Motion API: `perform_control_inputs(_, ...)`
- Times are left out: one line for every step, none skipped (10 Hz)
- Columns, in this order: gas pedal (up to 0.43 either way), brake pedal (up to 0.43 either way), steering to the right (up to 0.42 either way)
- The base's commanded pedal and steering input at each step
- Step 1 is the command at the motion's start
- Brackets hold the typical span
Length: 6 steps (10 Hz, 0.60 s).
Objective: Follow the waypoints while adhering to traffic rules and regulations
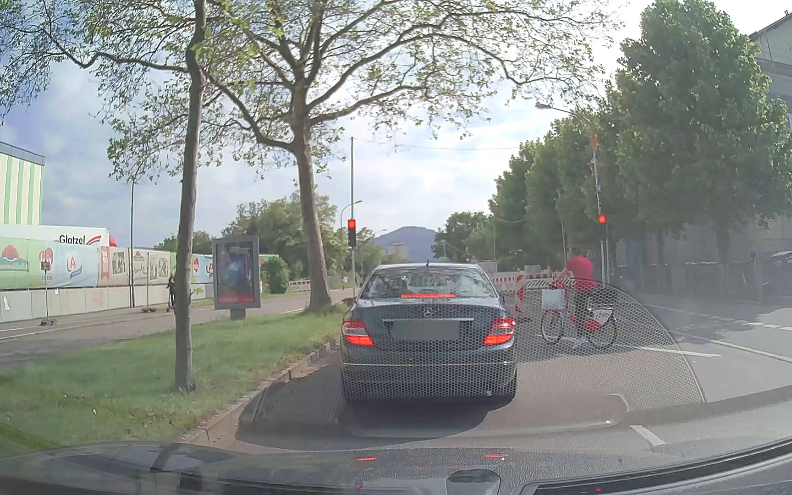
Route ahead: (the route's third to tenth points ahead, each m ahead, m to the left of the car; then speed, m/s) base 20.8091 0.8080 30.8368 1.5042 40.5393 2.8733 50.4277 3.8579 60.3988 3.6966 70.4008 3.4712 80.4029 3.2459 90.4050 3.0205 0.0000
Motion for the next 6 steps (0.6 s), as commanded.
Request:
perform_control_inputs(0.000,0.207,-0.001)
perform_control_inputs(0.000,0.207,-0.001)
perform_control_inputs(0.000,0.207,-0.001)
perform_control_inputs(0.000,0.207,-0.001)
perform_control_inputs(0.000,0.207,-0.001)
perform_control_inputs(0.000,0.207,-0.001)
